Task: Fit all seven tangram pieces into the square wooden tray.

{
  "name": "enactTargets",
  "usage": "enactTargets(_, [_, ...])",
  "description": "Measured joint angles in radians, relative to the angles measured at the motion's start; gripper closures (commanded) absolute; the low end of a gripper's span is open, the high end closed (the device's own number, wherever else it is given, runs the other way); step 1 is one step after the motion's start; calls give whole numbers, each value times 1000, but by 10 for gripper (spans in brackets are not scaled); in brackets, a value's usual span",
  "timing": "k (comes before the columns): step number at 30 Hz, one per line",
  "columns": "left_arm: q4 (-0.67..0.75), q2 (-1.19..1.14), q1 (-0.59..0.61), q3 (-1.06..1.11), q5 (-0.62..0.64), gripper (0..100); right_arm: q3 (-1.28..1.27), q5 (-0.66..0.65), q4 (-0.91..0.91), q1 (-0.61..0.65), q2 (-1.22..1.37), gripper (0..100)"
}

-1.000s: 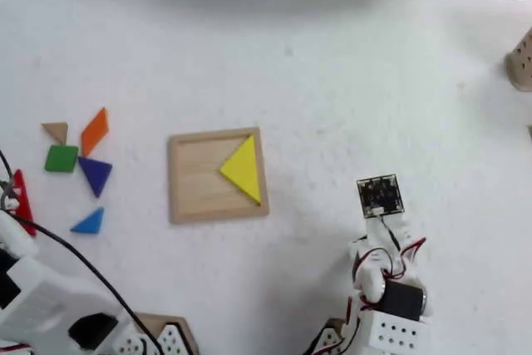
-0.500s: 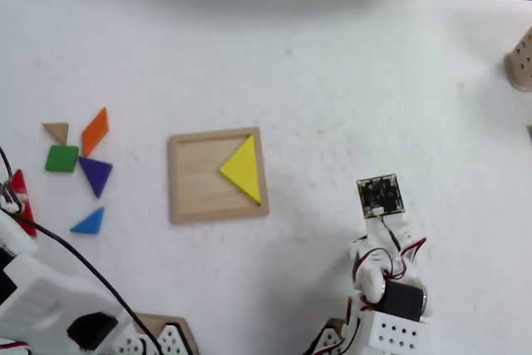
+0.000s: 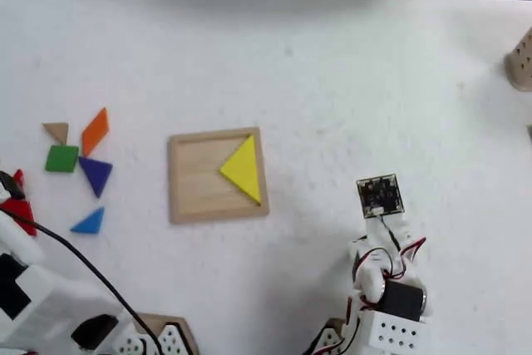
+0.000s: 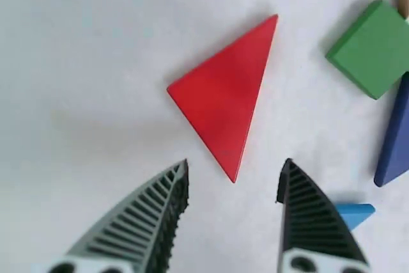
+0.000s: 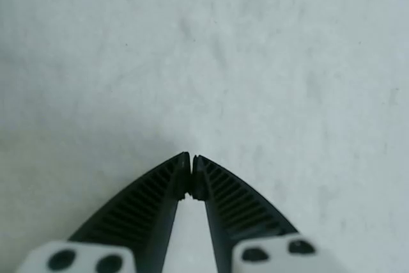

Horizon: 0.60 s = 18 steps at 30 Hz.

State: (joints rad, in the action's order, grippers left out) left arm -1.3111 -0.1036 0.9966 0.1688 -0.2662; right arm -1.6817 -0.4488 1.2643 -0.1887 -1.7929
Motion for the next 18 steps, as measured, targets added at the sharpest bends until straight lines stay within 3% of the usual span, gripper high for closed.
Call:
enactTargets(4, [34,49,9,63,-8,756,0,0,0,0,0,981])
enactTargets(12, [365,-26,64,203,-218,756,0,0,0,0,0,981])
enactTargets(18, [422,-140,71,160,-241,756,0,0,0,0,0,981])
